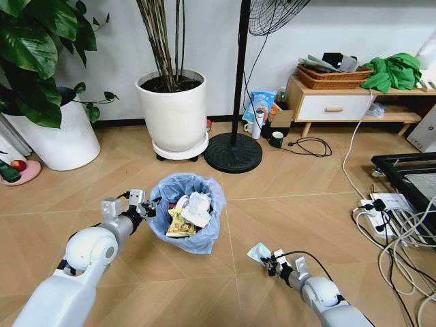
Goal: Pick up the trash bin and place the garbage on the floor into it.
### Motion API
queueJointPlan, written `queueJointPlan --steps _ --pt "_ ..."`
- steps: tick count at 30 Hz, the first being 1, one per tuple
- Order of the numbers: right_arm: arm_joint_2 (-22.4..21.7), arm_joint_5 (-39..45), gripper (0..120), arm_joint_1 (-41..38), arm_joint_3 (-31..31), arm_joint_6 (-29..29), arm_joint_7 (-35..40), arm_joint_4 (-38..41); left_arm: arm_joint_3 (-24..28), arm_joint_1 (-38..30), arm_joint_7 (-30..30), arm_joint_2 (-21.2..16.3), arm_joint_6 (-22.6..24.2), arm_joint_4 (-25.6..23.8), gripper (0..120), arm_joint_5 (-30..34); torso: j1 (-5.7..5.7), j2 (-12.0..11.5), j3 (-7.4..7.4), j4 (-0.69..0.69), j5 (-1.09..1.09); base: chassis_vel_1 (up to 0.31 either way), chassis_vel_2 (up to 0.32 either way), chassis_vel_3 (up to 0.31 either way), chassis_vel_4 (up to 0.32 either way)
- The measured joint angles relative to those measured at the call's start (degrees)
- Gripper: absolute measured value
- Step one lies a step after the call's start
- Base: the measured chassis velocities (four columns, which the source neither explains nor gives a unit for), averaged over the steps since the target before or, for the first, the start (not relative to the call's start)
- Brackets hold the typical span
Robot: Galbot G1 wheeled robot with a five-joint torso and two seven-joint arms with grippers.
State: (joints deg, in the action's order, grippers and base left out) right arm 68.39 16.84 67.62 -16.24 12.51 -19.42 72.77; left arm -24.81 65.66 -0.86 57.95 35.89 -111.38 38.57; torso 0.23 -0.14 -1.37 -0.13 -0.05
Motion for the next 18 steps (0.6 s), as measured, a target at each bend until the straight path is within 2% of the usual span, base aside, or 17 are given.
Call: queueJointPlan --steps 6,18 --pt "0.2 2.4 0 0.0 -2.0 0.0 1.8 3.2 -0.2 0.3 0.0 0.2 0.0 -0.1 0 0.0 0.00 0.0 0.00 0.00 0.01 0.000 0.000 0.000 0.000" --pt "-3.0 10.1 0 -4.8 -5.3 1.2 3.9 13.4 0.1 0.7 0.2 0.2 -0.1 0.0 0 -0.1 0.00 0.0 0.00 0.00 0.00 0.000 0.000 0.000 0.000"
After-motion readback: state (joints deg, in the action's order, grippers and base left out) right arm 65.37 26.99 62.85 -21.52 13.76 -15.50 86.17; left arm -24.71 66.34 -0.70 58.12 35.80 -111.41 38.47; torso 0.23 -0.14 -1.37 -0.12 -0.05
